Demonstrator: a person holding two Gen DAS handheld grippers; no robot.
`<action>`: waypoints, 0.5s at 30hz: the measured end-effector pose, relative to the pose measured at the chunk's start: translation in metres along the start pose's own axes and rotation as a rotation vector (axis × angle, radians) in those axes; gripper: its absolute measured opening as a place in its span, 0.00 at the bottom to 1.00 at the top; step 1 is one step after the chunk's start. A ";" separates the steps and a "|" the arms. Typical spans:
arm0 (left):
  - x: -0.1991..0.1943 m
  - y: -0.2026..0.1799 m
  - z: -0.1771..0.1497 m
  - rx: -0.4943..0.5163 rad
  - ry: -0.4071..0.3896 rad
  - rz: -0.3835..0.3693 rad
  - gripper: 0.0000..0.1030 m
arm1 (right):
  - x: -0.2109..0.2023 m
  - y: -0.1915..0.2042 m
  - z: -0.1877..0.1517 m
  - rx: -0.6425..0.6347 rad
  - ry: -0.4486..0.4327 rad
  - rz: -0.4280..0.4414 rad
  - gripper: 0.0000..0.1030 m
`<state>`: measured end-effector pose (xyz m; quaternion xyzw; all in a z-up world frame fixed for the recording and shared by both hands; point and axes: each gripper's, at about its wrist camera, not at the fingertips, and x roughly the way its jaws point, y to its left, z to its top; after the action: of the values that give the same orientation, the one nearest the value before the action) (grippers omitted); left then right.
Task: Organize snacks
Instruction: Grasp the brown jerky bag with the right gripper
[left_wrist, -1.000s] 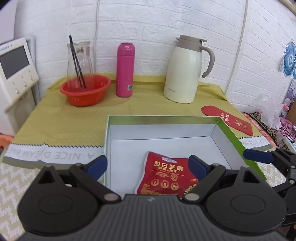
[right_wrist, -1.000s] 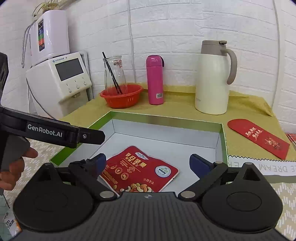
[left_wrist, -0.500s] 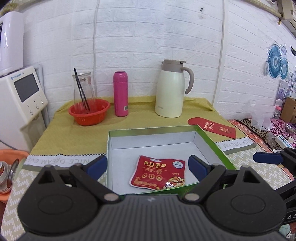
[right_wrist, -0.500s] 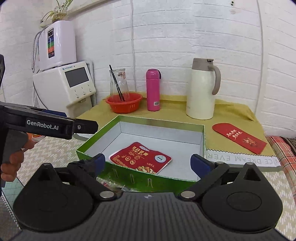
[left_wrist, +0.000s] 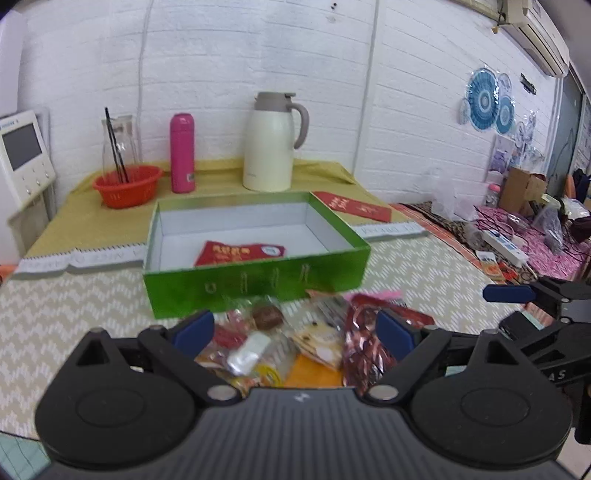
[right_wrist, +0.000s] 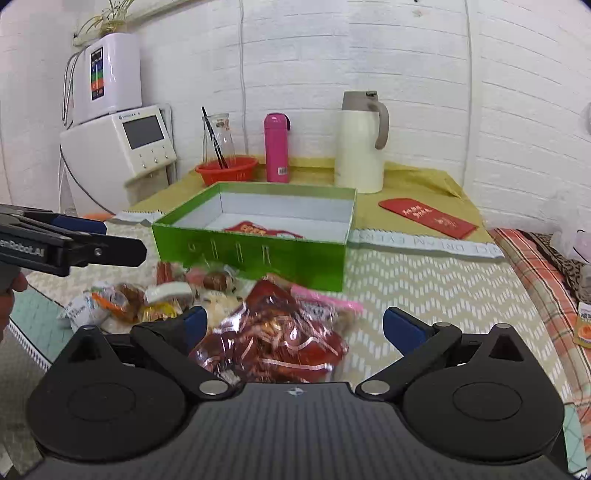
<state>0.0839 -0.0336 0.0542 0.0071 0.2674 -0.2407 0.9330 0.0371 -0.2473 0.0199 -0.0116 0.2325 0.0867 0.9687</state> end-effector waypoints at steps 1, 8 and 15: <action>-0.001 -0.002 -0.010 -0.008 0.016 -0.020 0.87 | 0.001 -0.002 -0.005 -0.004 0.005 0.007 1.00; 0.000 -0.016 -0.067 -0.087 0.142 -0.127 0.86 | 0.038 -0.024 0.002 -0.004 0.047 0.054 1.00; 0.019 -0.025 -0.084 -0.105 0.239 -0.192 0.64 | 0.067 -0.038 0.000 0.100 0.113 0.134 0.57</action>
<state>0.0455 -0.0525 -0.0242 -0.0388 0.3881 -0.3118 0.8664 0.1022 -0.2739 -0.0109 0.0472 0.2912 0.1387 0.9454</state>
